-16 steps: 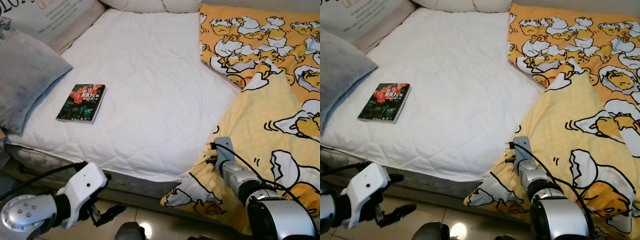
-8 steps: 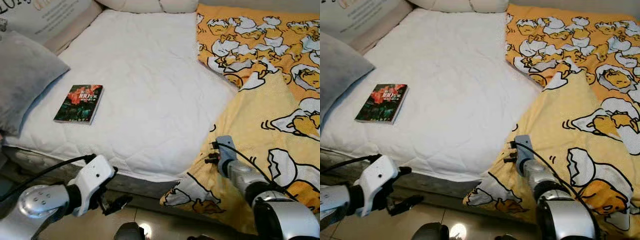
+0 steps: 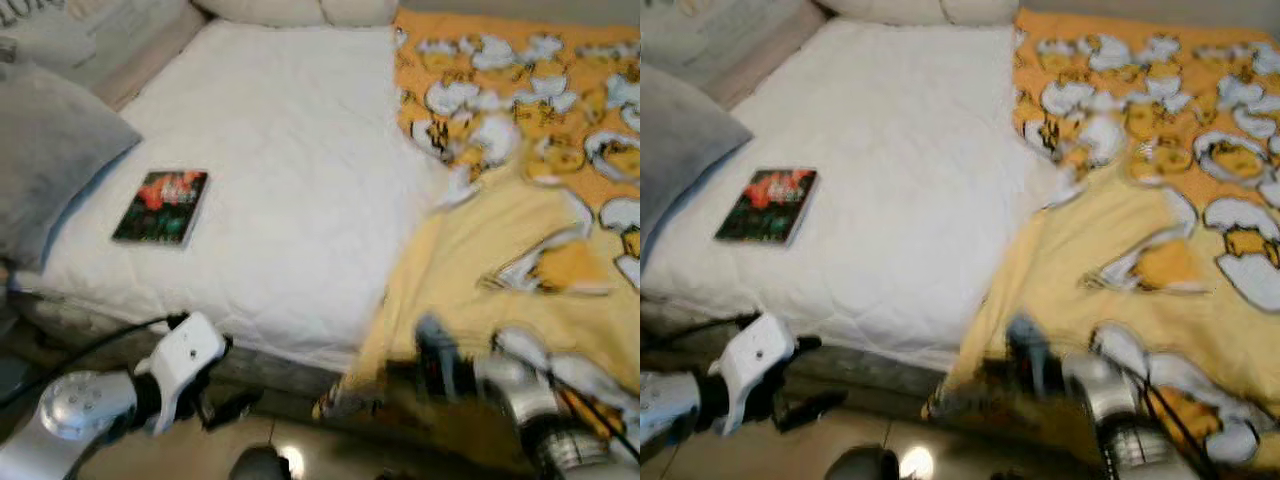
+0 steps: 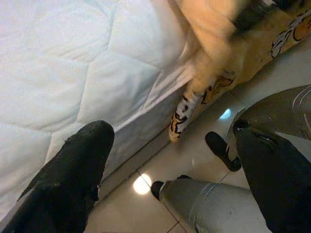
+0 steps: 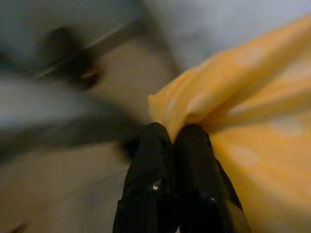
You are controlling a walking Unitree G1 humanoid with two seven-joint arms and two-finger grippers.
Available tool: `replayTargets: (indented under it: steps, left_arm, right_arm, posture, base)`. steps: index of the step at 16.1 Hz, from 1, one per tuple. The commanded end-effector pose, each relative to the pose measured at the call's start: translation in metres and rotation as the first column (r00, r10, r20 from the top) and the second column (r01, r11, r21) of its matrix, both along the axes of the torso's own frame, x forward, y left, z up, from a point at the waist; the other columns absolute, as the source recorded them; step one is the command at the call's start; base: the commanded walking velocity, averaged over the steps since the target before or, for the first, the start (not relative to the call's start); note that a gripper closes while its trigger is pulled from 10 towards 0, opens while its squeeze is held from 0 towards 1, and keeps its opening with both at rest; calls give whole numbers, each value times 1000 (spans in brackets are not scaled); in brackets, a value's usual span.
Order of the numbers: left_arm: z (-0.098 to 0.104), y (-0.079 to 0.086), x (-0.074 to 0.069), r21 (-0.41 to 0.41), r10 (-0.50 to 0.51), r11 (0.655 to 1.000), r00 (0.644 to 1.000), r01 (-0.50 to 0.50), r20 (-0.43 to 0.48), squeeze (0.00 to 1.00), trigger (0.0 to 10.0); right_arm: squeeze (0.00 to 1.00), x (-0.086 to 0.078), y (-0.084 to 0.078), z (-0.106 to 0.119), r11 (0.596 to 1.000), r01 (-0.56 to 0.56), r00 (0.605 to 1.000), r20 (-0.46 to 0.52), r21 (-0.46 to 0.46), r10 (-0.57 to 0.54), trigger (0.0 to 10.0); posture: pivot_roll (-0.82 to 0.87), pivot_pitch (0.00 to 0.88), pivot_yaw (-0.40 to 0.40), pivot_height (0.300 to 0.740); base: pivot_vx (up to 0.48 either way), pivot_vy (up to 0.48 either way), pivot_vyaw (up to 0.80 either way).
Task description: Clean up the room
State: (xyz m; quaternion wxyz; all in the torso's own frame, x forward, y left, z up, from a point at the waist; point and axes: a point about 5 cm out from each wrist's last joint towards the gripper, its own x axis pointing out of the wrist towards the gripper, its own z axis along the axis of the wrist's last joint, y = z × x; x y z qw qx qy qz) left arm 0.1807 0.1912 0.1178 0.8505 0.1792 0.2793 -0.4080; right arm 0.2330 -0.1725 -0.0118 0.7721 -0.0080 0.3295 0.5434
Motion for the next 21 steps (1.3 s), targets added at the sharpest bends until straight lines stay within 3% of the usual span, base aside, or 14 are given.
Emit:
replayTargets:
  steps: [1,2,3,5,7,10,13,14,15,16,17,18,21]
  left_arm:
    - [4,0,0,2,-13,1000,1000,13,11,1000,10000]
    - [4,0,0,2,-13,1000,1000,13,11,1000,10000]
    - [6,-3,2,-1,-22,1000,1000,22,16,1000,10000]
    - [8,-6,3,-4,-31,1000,999,31,22,1000,10000]
    - [10,-6,3,-5,-33,999,999,33,23,1000,10000]
    - [11,-6,3,-3,-38,999,999,38,18,1000,10000]
    - [11,-7,3,1,-44,999,999,44,14,1000,10000]
    - [10,-6,4,2,-43,999,999,43,13,1000,10000]
    - [10,-6,4,1,-42,999,999,42,13,1000,10000]
    - [9,-6,5,-2,-39,999,999,39,15,1000,10000]
    - [8,-7,8,-5,-38,999,999,38,24,1000,10000]
    - [7,-8,10,-8,-41,999,999,41,31,1000,10000]
    - [6,-11,13,-11,-52,999,998,52,35,1000,10000]
  right_arm:
    - [0,-11,10,5,985,-149,988,-24,87,151,0]
    - [0,-11,10,5,985,-149,988,-24,87,151,0]
    - [0,-39,11,2,953,-274,955,-78,126,285,0]
    - [0,-69,10,-7,919,-372,913,-125,127,387,0]
    - [0,-80,12,-9,915,-377,906,-149,148,397,0]
    - [0,-106,19,-10,880,-436,861,-196,187,469,0]
    - [0,-113,19,-5,884,-442,868,-175,152,465,0]
    - [0,-110,18,-8,902,-422,892,-140,88,431,10000]
    - [0,-108,18,-9,911,-409,902,-124,57,413,10000]
    - [1000,-90,16,-15,965,-260,963,-81,-28,257,10000]
    - [1000,-69,14,-14,995,-89,996,-33,-52,88,10000]
    - [1000,-60,14,-10,999,-33,999,-5,-41,33,10000]
    - [1000,-59,19,-4,998,-63,998,3,10,63,10000]
  posture:
    - [294,46,46,740]
    - [294,46,46,740]
    - [292,45,50,740]
    - [295,43,51,740]
    - [297,41,50,740]
    - [300,30,46,740]
    - [298,18,45,740]
    - [290,8,42,740]
    - [290,8,42,740]
    - [275,0,37,740]
    - [270,0,37,740]
    - [266,0,37,740]
    - [258,0,37,740]
  base:
    - [0,0,0]
    - [0,0,0]
    - [0,0,0]
    - [0,0,0]
    - [0,0,0]
    - [0,0,0]
    - [0,0,0]
    - [0,0,0]
    - [0,0,0]
    - [0,0,0]
    - [0,0,0]
    - [0,0,0]
    - [0,0,0]
